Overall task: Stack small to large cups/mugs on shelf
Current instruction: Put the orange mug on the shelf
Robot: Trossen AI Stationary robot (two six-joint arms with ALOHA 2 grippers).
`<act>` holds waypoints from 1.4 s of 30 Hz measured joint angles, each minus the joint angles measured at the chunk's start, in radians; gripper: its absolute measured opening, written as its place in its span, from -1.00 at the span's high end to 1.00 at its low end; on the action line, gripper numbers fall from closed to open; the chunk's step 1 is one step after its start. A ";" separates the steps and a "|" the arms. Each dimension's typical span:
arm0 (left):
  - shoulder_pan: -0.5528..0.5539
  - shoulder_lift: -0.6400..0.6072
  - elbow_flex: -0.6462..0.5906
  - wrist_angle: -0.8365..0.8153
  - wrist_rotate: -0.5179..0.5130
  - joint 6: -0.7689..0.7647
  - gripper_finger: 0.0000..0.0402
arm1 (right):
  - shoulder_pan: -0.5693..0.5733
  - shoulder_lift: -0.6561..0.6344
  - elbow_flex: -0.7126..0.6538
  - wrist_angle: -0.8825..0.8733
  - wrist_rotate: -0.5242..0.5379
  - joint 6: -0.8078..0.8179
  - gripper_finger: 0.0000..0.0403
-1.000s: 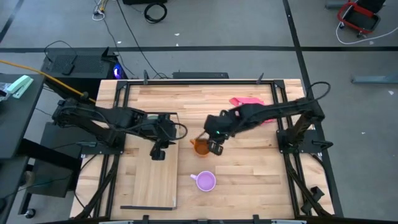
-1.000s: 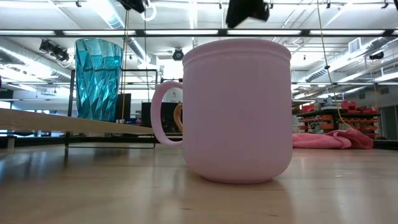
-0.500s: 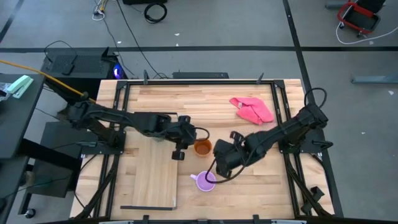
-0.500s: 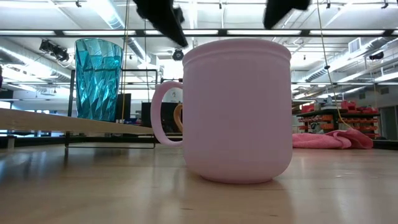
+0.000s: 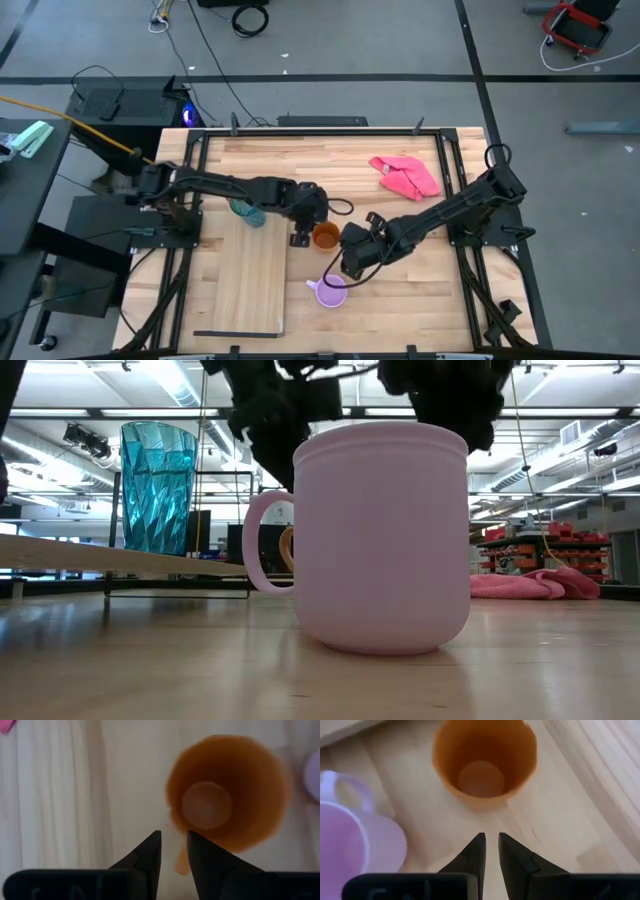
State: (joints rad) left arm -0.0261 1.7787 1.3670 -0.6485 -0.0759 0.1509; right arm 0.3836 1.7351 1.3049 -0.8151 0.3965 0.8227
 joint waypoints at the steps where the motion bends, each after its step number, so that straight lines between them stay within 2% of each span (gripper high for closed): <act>1: 0.006 0.006 0.000 0.003 -0.001 -0.002 0.50 | -0.005 0.000 -0.012 0.032 0.002 -0.009 0.71; 5: 0.023 0.009 0.000 0.004 -0.002 -0.008 0.49 | -0.024 0.000 -0.069 0.162 0.001 -0.037 0.71; 13: 0.040 0.009 0.000 0.005 -0.001 -0.009 0.49 | -0.057 0.000 -0.091 0.252 -0.001 -0.085 0.71; 42: 0.098 0.008 0.000 -0.054 -0.002 -0.061 0.51 | -0.160 0.000 -0.090 0.244 -0.025 -0.216 0.71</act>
State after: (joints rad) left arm 0.0718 1.7872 1.3670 -0.7022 -0.0779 0.0896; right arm 0.2237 1.7351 1.2152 -0.5715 0.3720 0.6064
